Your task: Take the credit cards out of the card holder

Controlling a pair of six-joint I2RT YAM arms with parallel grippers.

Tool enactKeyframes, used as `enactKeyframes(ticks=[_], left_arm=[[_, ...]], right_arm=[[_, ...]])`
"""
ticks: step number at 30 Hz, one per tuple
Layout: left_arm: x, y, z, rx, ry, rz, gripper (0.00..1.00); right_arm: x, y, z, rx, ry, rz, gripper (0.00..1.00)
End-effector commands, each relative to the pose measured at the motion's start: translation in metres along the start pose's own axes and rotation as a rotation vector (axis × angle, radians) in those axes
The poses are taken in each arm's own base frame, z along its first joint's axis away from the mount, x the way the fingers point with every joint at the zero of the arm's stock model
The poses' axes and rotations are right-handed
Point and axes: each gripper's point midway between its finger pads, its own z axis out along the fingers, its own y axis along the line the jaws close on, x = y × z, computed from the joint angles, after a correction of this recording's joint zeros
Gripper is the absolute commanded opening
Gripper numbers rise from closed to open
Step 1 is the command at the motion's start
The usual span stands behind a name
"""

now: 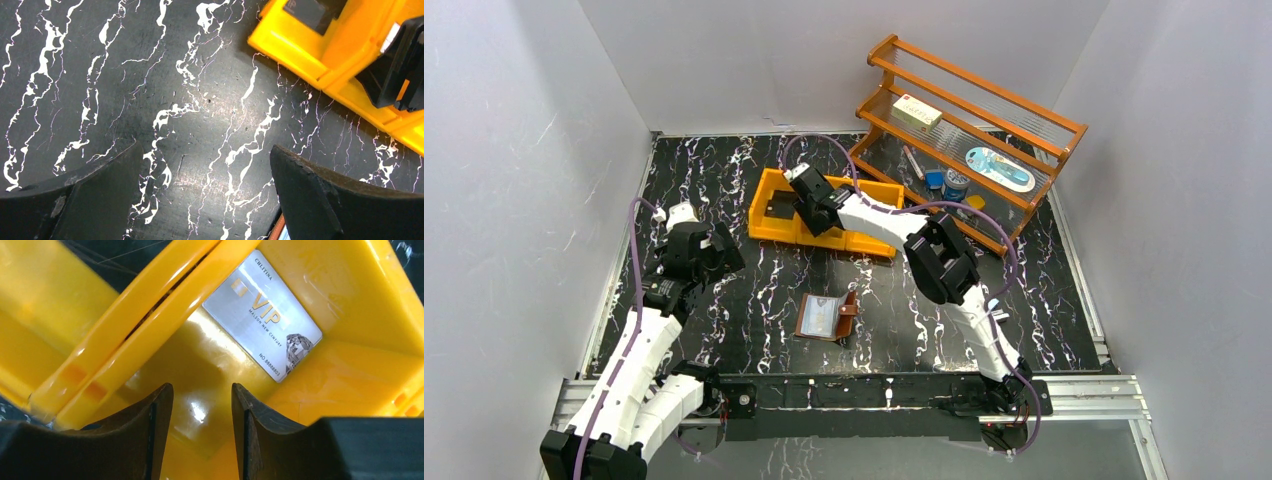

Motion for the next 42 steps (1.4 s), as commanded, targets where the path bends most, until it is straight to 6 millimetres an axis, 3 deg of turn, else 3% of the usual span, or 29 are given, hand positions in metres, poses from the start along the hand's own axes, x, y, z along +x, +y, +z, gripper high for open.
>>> enactKeyframes(ticks=[1, 11, 14, 19, 24, 27, 30, 36, 42], left_arm=[[-0.006, 0.0, -0.003, -0.004, -0.016, -0.002, 0.98], [-0.006, 0.0, -0.002, -0.006, -0.012, 0.0, 0.98], [-0.006, 0.0, -0.002, -0.006, -0.013, -0.002, 0.98], [-0.007, 0.0, -0.003, -0.003, -0.016, -0.003, 0.98], [-0.008, 0.002, -0.004, -0.008, -0.028, -0.01, 0.98], [-0.01, 0.003, -0.006, -0.011, -0.04, -0.018, 0.98], [-0.011, 0.004, -0.007, -0.015, -0.048, -0.023, 0.98], [-0.013, 0.006, -0.008, -0.021, -0.057, -0.027, 0.98], [-0.014, 0.006, -0.009, -0.023, -0.062, -0.029, 0.98]], right_arm=[[-0.009, -0.01, -0.033, -0.014, -0.028, 0.056, 0.55], [0.025, 0.002, -0.077, -0.143, -0.029, 0.085, 0.53], [0.013, 0.001, -0.093, -0.164, -0.078, 0.109, 0.54], [-0.024, 0.003, -0.123, -0.219, -0.165, 0.136, 0.54], [-0.058, 0.029, -0.14, -0.378, -0.223, 0.21, 0.44], [-0.072, 0.044, -0.133, -0.443, -0.231, 0.26, 0.37], [-0.077, 0.057, -0.113, -0.47, -0.207, 0.287, 0.26], [-0.082, 0.08, -0.075, -0.455, -0.136, 0.279, 0.25], [-0.074, 0.079, -0.043, -0.366, -0.091, 0.246, 0.24]])
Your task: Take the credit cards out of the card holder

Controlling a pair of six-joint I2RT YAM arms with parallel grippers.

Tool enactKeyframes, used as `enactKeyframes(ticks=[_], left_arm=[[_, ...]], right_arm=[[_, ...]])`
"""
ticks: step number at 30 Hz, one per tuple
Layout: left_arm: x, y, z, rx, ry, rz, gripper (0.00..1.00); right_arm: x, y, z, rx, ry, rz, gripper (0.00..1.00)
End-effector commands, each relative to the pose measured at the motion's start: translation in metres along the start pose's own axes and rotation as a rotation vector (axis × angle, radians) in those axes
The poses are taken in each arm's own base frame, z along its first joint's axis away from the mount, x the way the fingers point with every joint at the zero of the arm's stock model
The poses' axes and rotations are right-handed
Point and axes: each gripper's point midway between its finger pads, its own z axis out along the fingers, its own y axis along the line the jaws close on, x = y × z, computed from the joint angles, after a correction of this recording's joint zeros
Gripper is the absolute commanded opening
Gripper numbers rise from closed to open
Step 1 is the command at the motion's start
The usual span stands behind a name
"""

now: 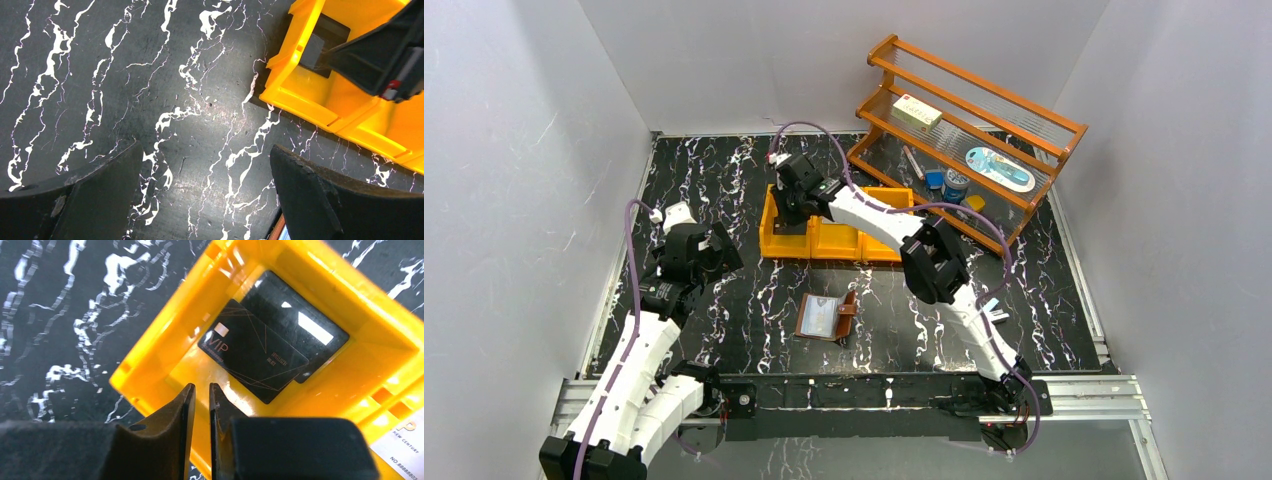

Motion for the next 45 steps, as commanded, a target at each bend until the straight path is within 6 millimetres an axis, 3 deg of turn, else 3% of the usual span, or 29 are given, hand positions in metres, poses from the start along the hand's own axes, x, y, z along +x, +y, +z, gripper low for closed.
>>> enactKeyframes(ticks=[1, 8, 17, 21, 29, 37, 45], left_arm=[[-0.009, 0.004, -0.005, -0.015, -0.036, -0.015, 0.98], [-0.01, 0.004, -0.006, -0.015, -0.039, -0.016, 0.98], [-0.014, 0.008, -0.009, -0.031, -0.06, -0.025, 0.98], [-0.017, 0.013, -0.013, -0.051, -0.083, -0.04, 0.98], [-0.02, 0.014, -0.016, -0.052, -0.103, -0.054, 0.98], [-0.02, 0.013, -0.016, -0.042, -0.1, -0.051, 0.98], [-0.019, 0.011, -0.016, -0.033, -0.1, -0.051, 0.98]], right_arm=[[-0.011, -0.001, -0.003, 0.058, -0.012, -0.03, 0.24], [0.016, 0.0, 0.021, 0.082, 0.042, -0.107, 0.24], [0.039, -0.007, 0.037, 0.142, 0.094, -0.144, 0.24], [0.041, -0.013, 0.041, 0.196, 0.086, -0.157, 0.24], [0.045, -0.045, 0.057, 0.368, 0.046, -0.162, 0.28], [0.06, -0.053, 0.071, 0.395, 0.06, -0.143, 0.37], [0.071, -0.069, 0.072, 0.488, 0.065, -0.1, 0.44]])
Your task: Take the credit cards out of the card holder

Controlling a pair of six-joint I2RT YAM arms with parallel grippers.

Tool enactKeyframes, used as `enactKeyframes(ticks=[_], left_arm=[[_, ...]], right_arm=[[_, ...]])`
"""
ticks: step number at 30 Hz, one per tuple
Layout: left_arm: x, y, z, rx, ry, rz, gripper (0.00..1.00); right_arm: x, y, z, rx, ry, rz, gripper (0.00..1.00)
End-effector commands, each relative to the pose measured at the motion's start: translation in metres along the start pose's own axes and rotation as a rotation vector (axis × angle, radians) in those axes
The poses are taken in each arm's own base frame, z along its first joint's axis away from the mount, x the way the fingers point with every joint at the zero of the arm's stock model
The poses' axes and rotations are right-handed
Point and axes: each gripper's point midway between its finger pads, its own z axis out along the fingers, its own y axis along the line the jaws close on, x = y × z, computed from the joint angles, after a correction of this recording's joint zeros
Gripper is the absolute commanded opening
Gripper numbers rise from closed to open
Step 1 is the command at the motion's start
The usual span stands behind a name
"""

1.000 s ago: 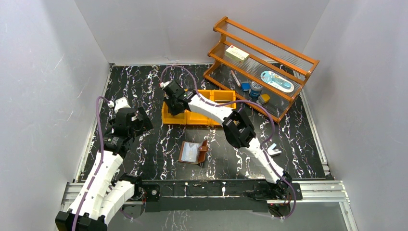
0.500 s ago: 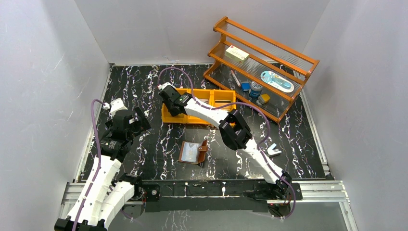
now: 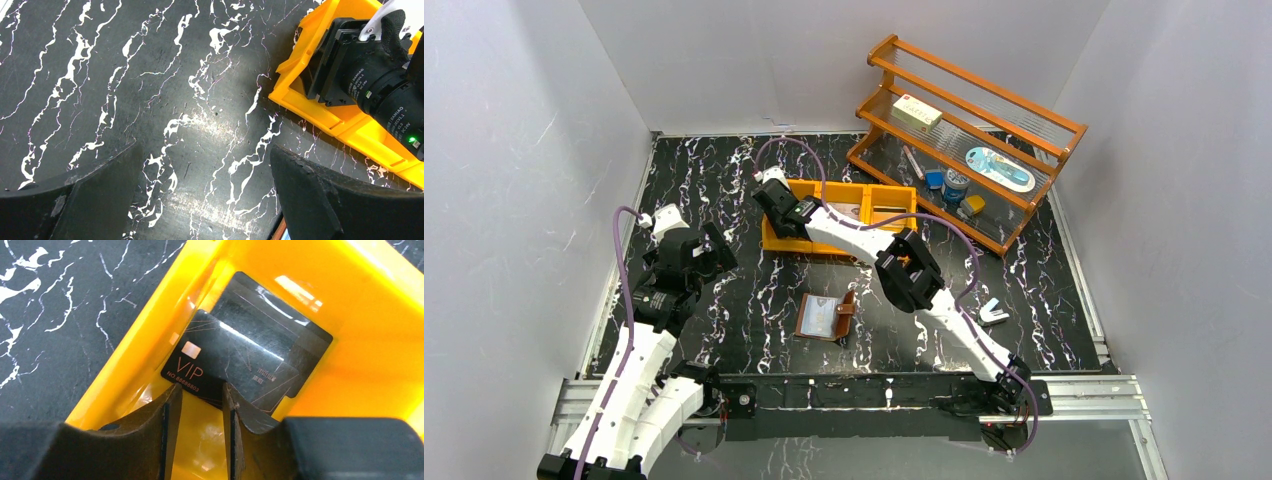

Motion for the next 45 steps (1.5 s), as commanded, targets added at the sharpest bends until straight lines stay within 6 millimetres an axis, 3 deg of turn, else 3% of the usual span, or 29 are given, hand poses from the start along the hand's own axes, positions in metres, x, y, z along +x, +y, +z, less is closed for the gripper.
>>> enactKeyframes(ticks=[1, 8, 19, 26, 29, 33, 38, 45], left_arm=[[-0.007, 0.001, -0.004, -0.003, -0.025, -0.013, 0.98], [-0.007, 0.001, -0.004, 0.001, -0.025, -0.012, 0.98], [-0.007, 0.0, -0.004, 0.007, -0.023, -0.011, 0.98], [-0.006, -0.001, -0.003, 0.01, -0.02, -0.009, 0.98], [-0.006, -0.001, -0.003, 0.01, -0.017, -0.008, 0.98], [-0.005, -0.002, -0.003, 0.011, -0.014, -0.005, 0.98], [-0.006, -0.001, -0.003, 0.008, -0.018, -0.006, 0.98], [-0.007, 0.0, -0.004, 0.006, -0.023, -0.009, 0.98]], right_arm=[[0.05, -0.016, 0.024, 0.096, 0.115, 0.02, 0.45], [0.043, -0.017, 0.027, 0.111, 0.085, 0.065, 0.55], [0.077, -0.025, 0.037, 0.174, 0.164, 0.054, 0.58], [0.067, -0.019, 0.034, 0.149, 0.14, 0.08, 0.66], [0.05, -0.013, 0.029, 0.114, 0.106, 0.096, 0.73], [0.011, -0.007, 0.009, 0.059, 0.026, 0.12, 0.76], [-0.038, 0.001, -0.029, -0.021, -0.068, 0.155, 0.75], [-0.086, 0.009, -0.082, -0.125, -0.163, 0.166, 0.77]])
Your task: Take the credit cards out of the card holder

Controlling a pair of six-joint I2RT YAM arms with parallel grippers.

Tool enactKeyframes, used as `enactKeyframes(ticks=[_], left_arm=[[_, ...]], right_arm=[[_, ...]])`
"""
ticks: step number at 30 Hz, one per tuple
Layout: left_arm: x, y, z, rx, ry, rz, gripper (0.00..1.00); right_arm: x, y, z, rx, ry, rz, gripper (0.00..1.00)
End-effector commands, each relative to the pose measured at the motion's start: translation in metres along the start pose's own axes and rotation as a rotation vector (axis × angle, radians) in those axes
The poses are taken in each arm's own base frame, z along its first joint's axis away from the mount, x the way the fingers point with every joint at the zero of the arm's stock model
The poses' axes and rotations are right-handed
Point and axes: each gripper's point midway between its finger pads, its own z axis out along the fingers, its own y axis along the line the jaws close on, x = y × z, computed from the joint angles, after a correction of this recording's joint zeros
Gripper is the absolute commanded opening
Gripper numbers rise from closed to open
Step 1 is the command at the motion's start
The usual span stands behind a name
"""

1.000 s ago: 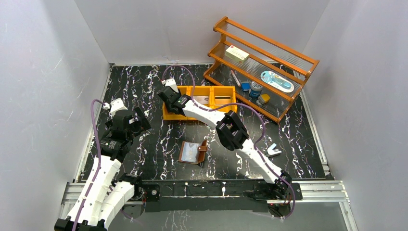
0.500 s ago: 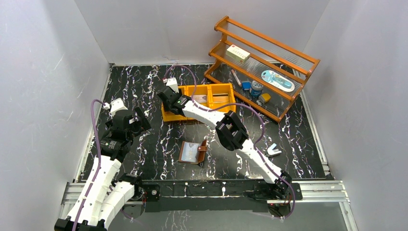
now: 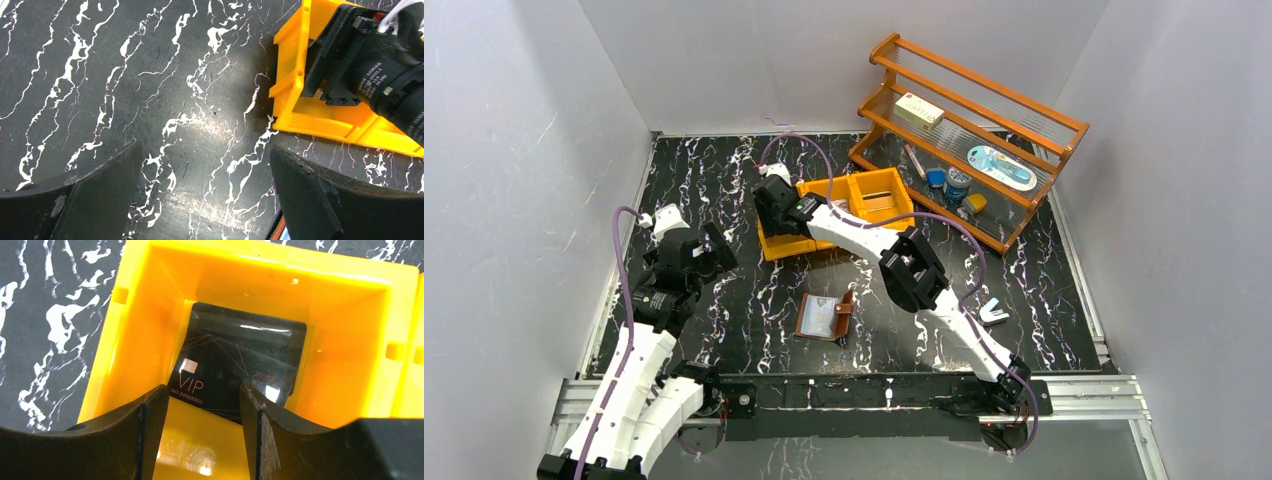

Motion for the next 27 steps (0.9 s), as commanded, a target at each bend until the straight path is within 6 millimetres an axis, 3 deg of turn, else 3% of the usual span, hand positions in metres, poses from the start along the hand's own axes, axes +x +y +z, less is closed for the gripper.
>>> enactKeyframes(ticks=[1, 5, 8, 15, 17, 20, 27], left_arm=[[-0.007, 0.001, -0.003, -0.001, -0.024, -0.009, 0.98], [-0.007, 0.0, -0.003, -0.001, -0.024, -0.009, 0.98], [-0.006, 0.001, -0.003, -0.003, -0.021, -0.008, 0.98], [-0.006, 0.001, -0.003, -0.001, -0.02, -0.008, 0.98], [-0.006, 0.001, -0.002, -0.001, -0.02, -0.007, 0.98], [-0.006, 0.0, -0.002, -0.001, -0.02, -0.007, 0.98], [-0.005, 0.001, -0.002, -0.003, -0.017, -0.006, 0.98]], right_arm=[[-0.079, 0.012, -0.077, -0.087, -0.148, -0.032, 0.78], [-0.091, 0.013, -0.092, -0.105, -0.183, -0.035, 0.78], [-0.086, 0.009, -0.092, -0.088, -0.169, -0.04, 0.78], [-0.041, 0.001, -0.072, -0.05, -0.061, -0.022, 0.75], [-0.027, 0.003, -0.068, -0.05, -0.039, -0.024, 0.69], [-0.014, 0.008, -0.064, -0.052, -0.012, -0.033, 0.69], [-0.048, 0.017, -0.097, -0.061, -0.101, -0.049, 0.7]])
